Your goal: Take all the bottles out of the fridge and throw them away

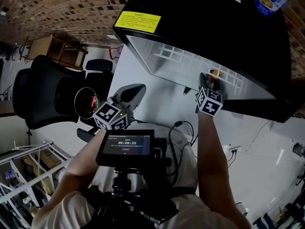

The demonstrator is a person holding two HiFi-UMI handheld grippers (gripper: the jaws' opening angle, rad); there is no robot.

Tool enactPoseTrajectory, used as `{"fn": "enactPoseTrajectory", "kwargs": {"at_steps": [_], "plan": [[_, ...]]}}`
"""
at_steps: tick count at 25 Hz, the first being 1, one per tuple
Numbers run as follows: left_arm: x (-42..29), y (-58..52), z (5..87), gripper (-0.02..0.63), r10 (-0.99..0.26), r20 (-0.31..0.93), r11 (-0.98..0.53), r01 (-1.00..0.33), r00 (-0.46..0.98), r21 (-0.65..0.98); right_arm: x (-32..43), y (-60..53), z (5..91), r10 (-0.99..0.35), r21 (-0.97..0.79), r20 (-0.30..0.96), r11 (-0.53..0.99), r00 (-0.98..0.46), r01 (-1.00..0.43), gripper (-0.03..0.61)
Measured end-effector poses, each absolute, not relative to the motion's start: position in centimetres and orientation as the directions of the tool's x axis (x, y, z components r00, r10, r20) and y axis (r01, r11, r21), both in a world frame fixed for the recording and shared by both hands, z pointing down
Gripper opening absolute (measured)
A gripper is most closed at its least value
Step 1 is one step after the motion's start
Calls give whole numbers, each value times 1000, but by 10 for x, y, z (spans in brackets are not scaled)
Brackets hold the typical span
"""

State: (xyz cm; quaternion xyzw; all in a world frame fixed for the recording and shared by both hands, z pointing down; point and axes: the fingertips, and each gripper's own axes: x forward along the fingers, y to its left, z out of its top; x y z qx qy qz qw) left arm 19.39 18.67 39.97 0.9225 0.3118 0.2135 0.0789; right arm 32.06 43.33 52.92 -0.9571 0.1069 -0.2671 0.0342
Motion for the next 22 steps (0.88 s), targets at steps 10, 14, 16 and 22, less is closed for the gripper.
{"fn": "enactPoseTrajectory", "kwargs": {"at_steps": [10,14,16,22], "plan": [[195,246,402,9,701,326,-713,633,634,301,247,393,517,-455,-237,508,-890,731,-389,262],[196,262,399,9,718,306,-696,648,626,309,230,379,508,-519,-229,504,-851,690,-472,262],[194,265,399,10,718,298,-696,647,628,312,223,369,504,-554,-202,503,-822,664,-533,263],[181,232,408,10,663,311,-748,585,681,315,210,314,494,-677,-118,482,-679,556,-724,262]]}}
